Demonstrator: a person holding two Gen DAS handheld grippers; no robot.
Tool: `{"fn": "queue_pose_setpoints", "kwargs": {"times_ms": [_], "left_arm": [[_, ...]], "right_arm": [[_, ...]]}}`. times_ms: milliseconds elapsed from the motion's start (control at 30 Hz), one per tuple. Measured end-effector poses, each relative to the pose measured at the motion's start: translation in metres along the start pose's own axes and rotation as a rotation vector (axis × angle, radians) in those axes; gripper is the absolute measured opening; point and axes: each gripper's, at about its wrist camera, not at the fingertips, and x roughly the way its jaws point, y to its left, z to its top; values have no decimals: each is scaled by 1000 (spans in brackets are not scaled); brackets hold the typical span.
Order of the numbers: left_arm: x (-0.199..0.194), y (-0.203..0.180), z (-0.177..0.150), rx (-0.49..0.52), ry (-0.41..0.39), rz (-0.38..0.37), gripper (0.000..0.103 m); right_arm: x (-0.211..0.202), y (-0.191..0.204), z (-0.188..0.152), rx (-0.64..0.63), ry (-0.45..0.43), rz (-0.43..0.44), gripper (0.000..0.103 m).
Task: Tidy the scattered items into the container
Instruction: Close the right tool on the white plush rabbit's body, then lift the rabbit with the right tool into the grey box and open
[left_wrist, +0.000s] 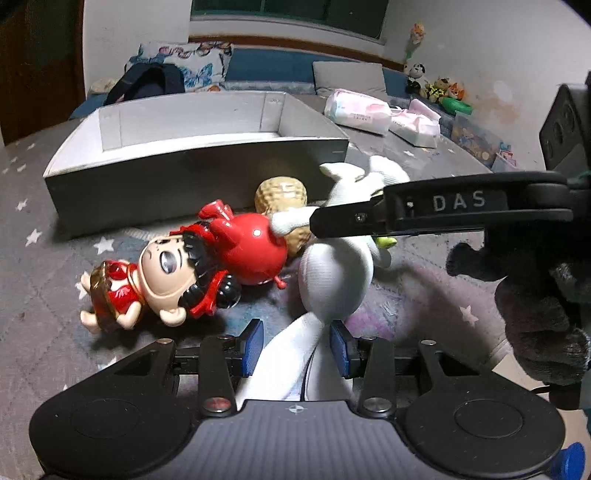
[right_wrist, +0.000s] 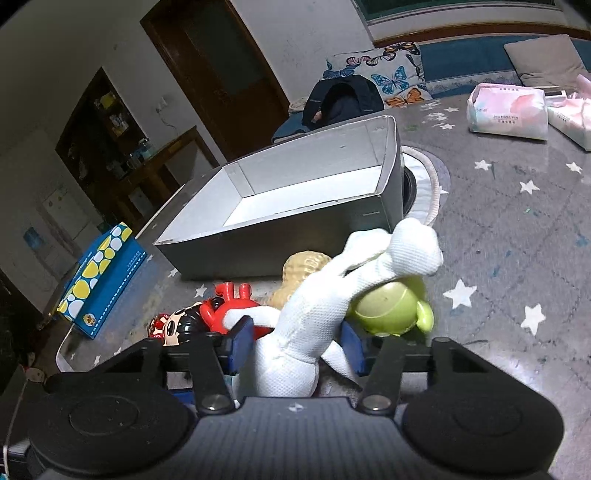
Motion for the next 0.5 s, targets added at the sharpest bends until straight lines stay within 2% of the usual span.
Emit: {"fn": "queue_pose_setpoints", "kwargs": {"times_ms": [67,200,333,500], "left_arm": [[1,-1,0,12,-4,-6,36],[-1,-3,-2,21,-8,-26,19],[-5,-4,-1,25,-26,-27,12],[-18,-4,5,22,-76,-12,10]], "right_arm": [[0,2,0,-12,0,-2,44],[-3,6,1,-25,-10,1,35],[-13,12,3,-46,-31,13,31],[-24,21,11,-58,-65,30,30]]}}
